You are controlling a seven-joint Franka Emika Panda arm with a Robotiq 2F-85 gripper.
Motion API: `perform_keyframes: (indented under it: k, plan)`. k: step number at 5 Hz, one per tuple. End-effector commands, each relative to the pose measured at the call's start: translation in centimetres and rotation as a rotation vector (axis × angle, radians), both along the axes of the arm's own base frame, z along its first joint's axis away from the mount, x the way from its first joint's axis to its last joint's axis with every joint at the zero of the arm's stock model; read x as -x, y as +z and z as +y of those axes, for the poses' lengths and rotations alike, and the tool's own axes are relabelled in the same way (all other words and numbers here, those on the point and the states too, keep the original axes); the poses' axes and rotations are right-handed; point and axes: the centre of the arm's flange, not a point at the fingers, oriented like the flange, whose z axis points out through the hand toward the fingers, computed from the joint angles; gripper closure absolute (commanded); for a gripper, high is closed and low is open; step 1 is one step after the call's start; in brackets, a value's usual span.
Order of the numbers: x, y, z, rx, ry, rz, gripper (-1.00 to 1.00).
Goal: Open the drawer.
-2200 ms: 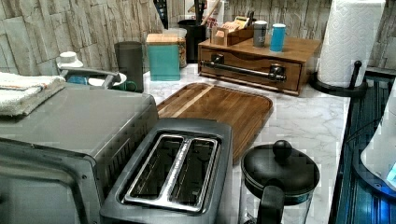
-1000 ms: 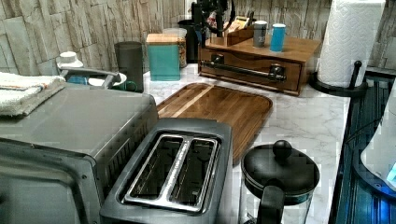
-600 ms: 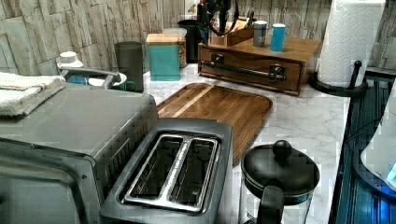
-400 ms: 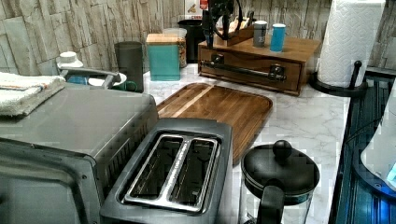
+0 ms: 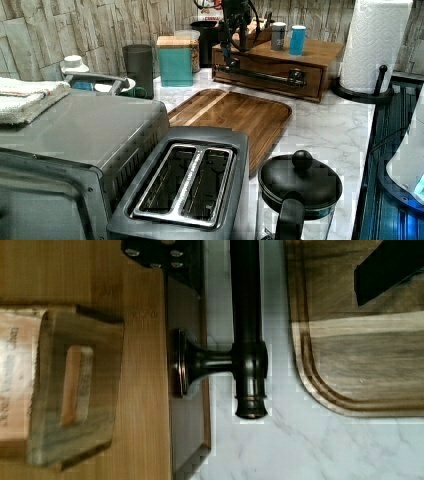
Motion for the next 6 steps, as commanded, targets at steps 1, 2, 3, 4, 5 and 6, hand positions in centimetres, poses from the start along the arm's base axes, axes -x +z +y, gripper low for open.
perform_keyframes:
  k: [1,2,3,4,5,6]
  plan:
    - [3.2,-4.0,-3.0,-0.014,-0.031,0.015,-1.0]
    - [3.8,-5.9,-2.4,-0.027,-0.051,0.017,-1.0]
    - [4.1,-7.3,-2.1,-0.017,-0.054,-0.001,-1.0]
    - [3.9,-8.4,-2.6,-0.015,-0.036,-0.01,-1.0]
    - [3.5,-8.9,-2.6,-0.018,-0.03,0.0,-1.0]
    - [3.1,-9.1,-2.2,-0.037,-0.019,0.018,-1.0]
